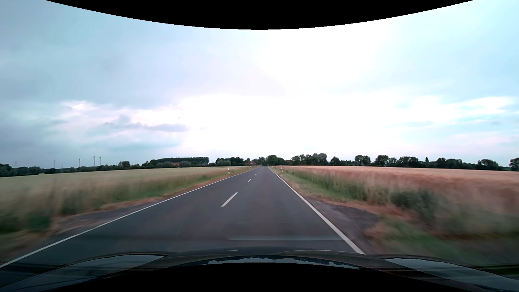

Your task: Follow the waypoints while adhering to traffic rules and regulations

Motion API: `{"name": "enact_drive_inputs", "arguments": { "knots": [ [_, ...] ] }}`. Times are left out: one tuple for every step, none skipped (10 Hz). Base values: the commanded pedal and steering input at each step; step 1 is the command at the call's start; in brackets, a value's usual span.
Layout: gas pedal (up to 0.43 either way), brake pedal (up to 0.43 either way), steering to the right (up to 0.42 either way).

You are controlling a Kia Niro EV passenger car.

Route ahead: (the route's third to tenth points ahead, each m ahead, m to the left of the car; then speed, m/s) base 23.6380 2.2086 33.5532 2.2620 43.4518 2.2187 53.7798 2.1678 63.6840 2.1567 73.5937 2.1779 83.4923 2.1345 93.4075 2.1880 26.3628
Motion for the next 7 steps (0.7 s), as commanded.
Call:
{"name": "enact_drive_inputs", "arguments": {
  "knots": [
    [0.000, 0.000, -0.003],
    [0.000, 0.000, -0.002],
    [0.000, 0.000, -0.002],
    [0.000, 0.000, -0.002],
    [0.000, 0.000, -0.002],
    [0.000, 0.000, -0.002],
    [0.000, 0.000, -0.001]
  ]
}}
